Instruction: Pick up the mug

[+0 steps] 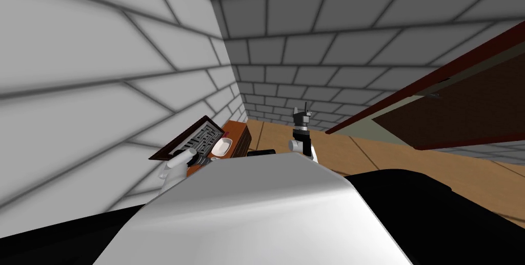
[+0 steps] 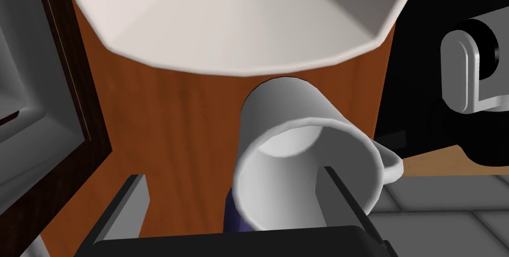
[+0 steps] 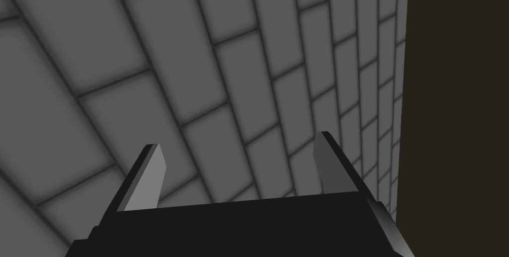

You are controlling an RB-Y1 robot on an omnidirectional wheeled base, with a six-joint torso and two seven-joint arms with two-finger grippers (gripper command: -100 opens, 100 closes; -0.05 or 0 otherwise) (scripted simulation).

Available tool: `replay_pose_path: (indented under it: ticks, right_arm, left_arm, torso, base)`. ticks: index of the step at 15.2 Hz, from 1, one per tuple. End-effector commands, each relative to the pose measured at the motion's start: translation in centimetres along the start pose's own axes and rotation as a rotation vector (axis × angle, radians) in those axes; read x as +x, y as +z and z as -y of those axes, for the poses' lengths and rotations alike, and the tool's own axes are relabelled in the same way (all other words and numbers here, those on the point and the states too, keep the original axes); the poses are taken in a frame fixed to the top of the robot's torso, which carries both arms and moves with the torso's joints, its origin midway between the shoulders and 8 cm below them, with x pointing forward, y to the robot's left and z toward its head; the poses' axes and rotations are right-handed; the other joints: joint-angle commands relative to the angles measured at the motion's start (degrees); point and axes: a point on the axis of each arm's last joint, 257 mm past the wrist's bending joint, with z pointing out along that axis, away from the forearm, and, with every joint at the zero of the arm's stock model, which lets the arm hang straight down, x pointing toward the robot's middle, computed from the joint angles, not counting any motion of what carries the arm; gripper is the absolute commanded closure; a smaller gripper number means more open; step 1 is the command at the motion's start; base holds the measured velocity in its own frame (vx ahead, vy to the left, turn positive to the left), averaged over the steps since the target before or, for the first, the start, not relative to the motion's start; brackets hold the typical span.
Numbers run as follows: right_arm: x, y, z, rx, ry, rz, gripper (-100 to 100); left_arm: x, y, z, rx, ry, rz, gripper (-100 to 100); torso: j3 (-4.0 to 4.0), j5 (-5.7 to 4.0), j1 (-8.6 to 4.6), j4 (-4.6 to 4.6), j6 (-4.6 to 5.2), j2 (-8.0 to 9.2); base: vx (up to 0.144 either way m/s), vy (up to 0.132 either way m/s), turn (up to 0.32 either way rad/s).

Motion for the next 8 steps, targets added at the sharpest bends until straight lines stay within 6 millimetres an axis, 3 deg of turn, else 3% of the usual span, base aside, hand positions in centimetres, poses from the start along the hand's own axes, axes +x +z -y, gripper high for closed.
replay_pose_path:
  ticks: [1, 3, 4, 8]
  right_arm:
    - [0.0, 0.0, 0.0, 0.000, 0.000, 0.000, 0]
    - [0.0, 0.0, 0.0, 0.000, 0.000, 0.000, 0]
    - [0.0, 0.0, 0.0, 0.000, 0.000, 0.000, 0]
    - [0.0, 0.0, 0.0, 0.000, 0.000, 0.000, 0]
  left_arm:
    - [-0.5, 0.2, -1.1, -0.045, -0.029, 0.011, -100]
    - [-0.8, 0.4, -2.0, -0.081, -0.052, 0.020, -100]
    - [-0.6, 0.3, -1.4, -0.058, -0.038, 0.014, -100]
    - [-0.5, 2.1, -2.6, -0.057, -0.031, 0.013, -100]
  torso:
    - [0.00, 0.00, 0.00, 0.00, 0.00, 0.00]
    - [-0.01, 0.00, -0.01, -0.01, 0.01, -0.01]
    - [0.00, 0.00, 0.00, 0.00, 0.01, 0.01]
    - [-0.07, -0.03, -0.17, -0.03, -0.02, -0.12]
  base:
    - [-0.007, 0.049, -0.083]
    - [-0.020, 0.058, -0.114]
    - [-0.017, 0.038, -0.049]
    - [0.015, 0.016, 0.034]
